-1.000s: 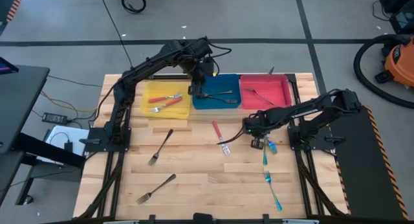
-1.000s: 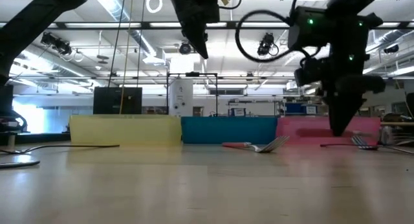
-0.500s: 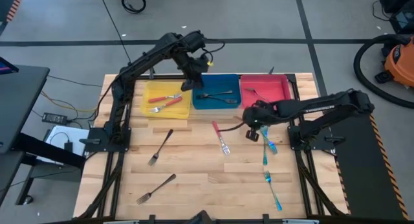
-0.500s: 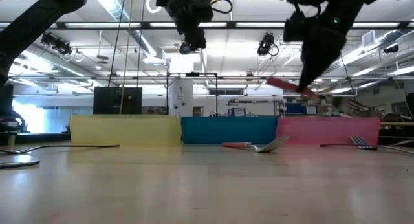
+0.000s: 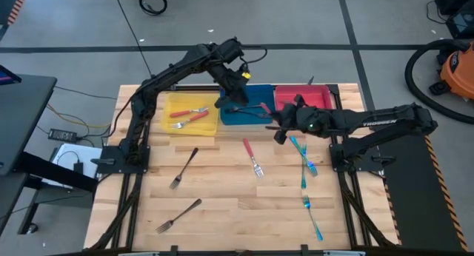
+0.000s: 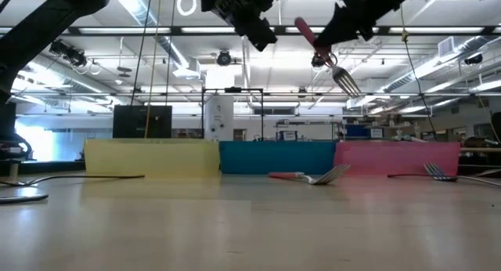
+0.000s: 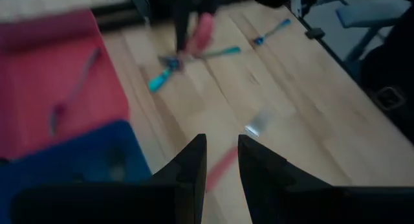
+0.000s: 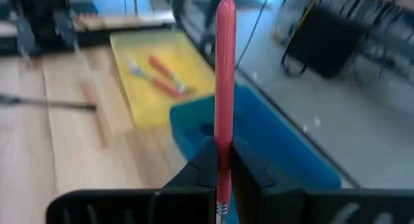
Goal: Sort silverware by color (type)
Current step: Put the right pink fork into the yellow bin
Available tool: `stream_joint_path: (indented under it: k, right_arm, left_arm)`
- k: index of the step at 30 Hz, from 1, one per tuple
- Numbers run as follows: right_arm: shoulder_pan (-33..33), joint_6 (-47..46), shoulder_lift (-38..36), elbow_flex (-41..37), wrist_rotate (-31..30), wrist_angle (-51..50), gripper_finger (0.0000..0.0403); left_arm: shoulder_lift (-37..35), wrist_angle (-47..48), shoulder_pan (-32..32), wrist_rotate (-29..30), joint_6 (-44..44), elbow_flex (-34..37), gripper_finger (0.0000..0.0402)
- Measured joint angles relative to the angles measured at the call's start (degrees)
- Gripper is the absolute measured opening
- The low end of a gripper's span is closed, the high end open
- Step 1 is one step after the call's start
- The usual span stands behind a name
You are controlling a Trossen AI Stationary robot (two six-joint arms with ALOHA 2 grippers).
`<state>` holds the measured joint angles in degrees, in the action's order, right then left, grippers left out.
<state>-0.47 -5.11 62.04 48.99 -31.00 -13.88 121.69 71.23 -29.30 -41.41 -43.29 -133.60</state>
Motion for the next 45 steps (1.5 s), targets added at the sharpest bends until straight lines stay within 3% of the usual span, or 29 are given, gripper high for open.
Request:
stream_joint_path:
  k: [10,23,45]
  right_arm:
    - [0.0,10.9,0.1,0.0,-1.6,15.6,0.0023]
    - [0.6,14.8,0.1,0.0,-5.6,16.8,0.0023]
    - [1.9,15.3,0.2,0.1,-7.2,17.4,0.0023]
  left_arm:
    - [0.0,-14.4,2.2,0.2,5.2,0.0,0.0089]
    - [-0.1,-19.0,6.4,7.8,5.4,0.0,0.0089]
    - [-2.4,-22.3,6.3,6.0,6.6,-0.1,0.0089]
